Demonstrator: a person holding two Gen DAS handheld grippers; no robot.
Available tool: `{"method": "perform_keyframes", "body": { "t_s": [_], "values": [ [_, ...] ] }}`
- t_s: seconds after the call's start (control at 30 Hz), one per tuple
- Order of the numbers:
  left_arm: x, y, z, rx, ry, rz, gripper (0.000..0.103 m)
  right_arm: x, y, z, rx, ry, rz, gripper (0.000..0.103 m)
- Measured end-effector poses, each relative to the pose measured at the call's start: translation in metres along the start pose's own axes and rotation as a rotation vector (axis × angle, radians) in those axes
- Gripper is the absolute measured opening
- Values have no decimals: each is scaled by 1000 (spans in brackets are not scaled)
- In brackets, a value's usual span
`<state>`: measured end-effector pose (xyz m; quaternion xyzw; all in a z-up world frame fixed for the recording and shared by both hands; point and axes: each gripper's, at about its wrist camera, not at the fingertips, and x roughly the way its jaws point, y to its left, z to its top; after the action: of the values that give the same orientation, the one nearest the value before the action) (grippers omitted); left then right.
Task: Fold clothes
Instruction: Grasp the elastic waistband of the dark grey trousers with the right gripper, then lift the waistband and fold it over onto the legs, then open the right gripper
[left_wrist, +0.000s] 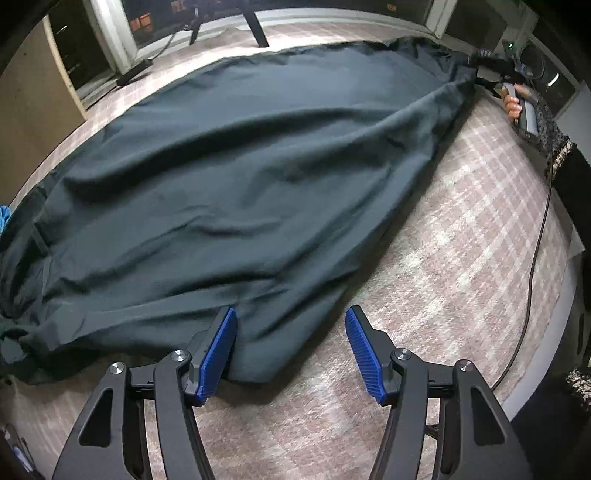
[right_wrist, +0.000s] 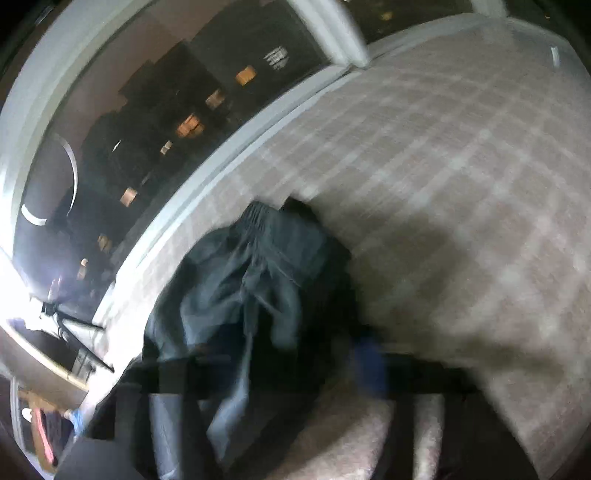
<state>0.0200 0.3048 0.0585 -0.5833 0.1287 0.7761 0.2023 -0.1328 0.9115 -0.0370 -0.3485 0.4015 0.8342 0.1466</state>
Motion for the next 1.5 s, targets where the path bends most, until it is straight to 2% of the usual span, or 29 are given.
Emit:
{"method": "perform_keyframes", "body": {
  "t_s": [0.13,0.27,0.37,0.4,0.47,0.53,0.57,0.7,0.87,1.03,1.13,1.33,1.4,1.5],
  "values": [
    [-2,0,1,30,-17,-11,58,7,-5,-3,51,33,86,4],
    [-3,0,1,60,-34,-21,58,-9,-11,4,114,10,160,4],
    [-3,0,1,83,-42,-32,58,-19,-4,8,69,-5,130,4],
    [8,-1,0,97,-6,-54,58,-22,-2,9,55,-10,119,4],
    [9,-3,-3,116,-8,-83,63,-20,2,9,31,12,79,4],
    [3,-2,-2,110,15,-125,61,-22,6,7,40,9,67,4],
    [-2,-1,-2,103,15,-148,56,-25,9,6,44,-2,64,4],
    [-50,28,-9,9,-88,-166,56,-51,48,-1,-28,-54,47,4],
    [-106,105,-48,-151,-201,-60,56,-85,130,-27,-222,-127,15,4],
    [-153,189,-103,-305,-291,35,56,-108,234,-96,-455,-156,19,4],
    [-172,223,-139,-360,-337,48,56,-111,294,-154,-567,-146,45,4],
    [-184,293,-196,-409,-371,51,56,-90,417,-311,-794,-120,71,4],
    [-187,316,-215,-425,-383,51,56,-71,452,-369,-872,-95,74,4],
    [-185,345,-237,-446,-373,28,56,-32,492,-462,-1027,-68,26,4]
  ]
}}
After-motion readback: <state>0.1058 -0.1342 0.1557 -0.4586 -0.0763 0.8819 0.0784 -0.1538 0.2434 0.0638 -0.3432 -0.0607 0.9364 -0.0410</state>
